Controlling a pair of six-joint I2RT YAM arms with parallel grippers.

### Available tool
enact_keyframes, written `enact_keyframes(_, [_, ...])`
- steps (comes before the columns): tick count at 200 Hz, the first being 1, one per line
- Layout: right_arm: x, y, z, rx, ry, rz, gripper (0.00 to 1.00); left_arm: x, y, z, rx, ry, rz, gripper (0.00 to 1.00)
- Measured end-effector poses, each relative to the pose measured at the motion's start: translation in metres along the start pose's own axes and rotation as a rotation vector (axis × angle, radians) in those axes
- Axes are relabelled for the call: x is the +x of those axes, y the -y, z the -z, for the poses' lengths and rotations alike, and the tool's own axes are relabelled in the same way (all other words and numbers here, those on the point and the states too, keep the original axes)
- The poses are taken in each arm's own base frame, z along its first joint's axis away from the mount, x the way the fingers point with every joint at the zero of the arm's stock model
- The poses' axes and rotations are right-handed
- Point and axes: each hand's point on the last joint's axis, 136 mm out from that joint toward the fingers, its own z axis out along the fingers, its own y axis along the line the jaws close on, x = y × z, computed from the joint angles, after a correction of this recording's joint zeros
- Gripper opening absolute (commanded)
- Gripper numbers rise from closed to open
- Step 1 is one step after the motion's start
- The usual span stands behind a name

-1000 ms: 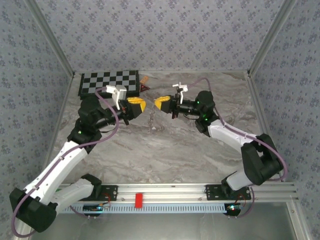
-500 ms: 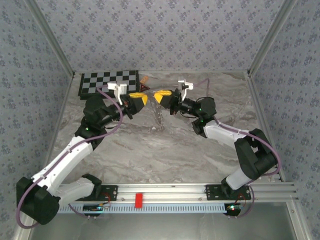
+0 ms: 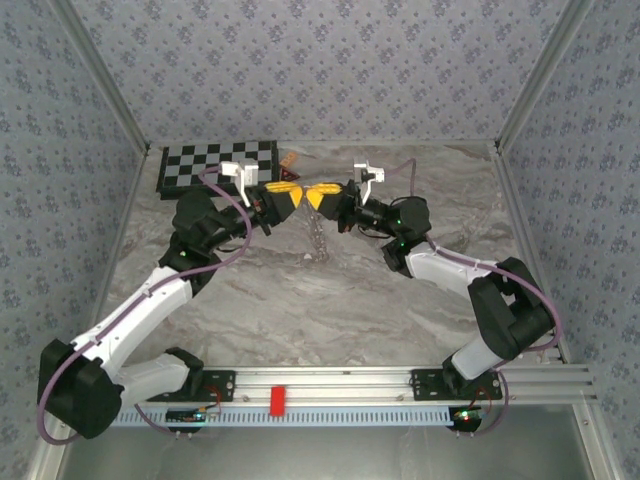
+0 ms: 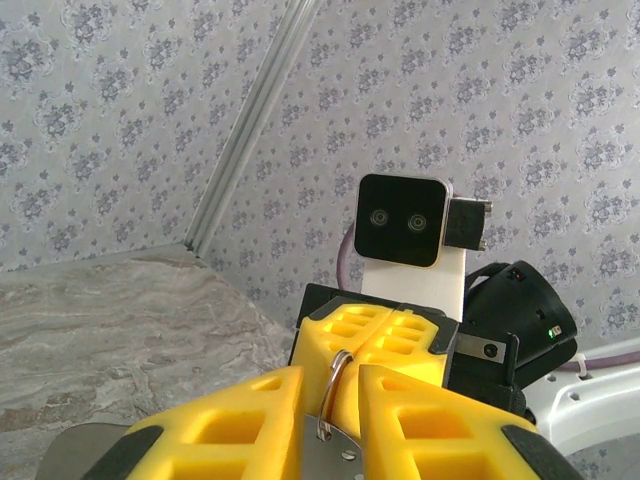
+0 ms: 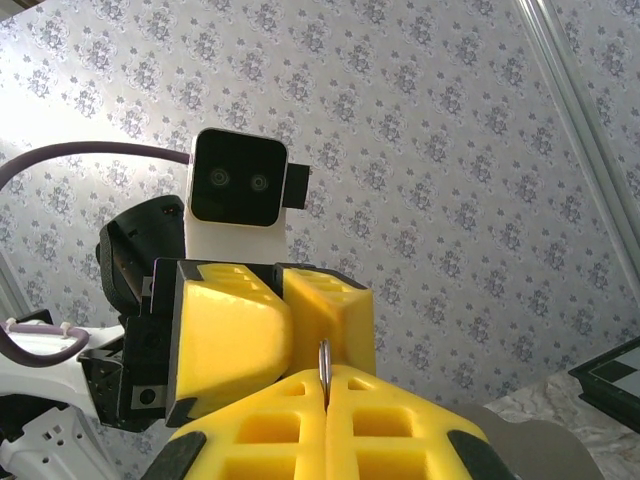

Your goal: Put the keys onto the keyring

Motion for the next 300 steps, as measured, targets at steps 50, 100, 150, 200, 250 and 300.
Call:
enact_keyframes(50, [0.002,0.001,0.001,0.004,-0.001,-0.015,0.0,0.004,0.002,-0.002,0.015,-0.014,0.003,0.2])
enact_keyframes(100, [0.0,-0.001,0.001,0.001,0.002,-0.018,0.0,0.007,0.002,-0.003,0.021,-0.024,0.006,0.2])
enact_keyframes(150, [0.0,-0.001,0.001,0.0,0.003,-0.024,0.0,0.015,0.001,-0.004,0.033,-0.044,0.012,0.04])
enact_keyframes(200, [-0.001,-0.001,0.002,0.001,0.009,-0.032,0.07,0.015,0.001,-0.005,0.034,-0.042,0.004,0.0])
enact_keyframes(250, [0.01,0.019,0.024,0.08,-0.009,-0.07,0.25,0.028,-0.006,-0.007,-0.037,-0.156,0.01,0.0])
enact_keyframes(300, [0.005,0.035,0.058,0.231,-0.057,-0.045,0.32,0.027,-0.009,-0.002,-0.125,-0.254,-0.012,0.0])
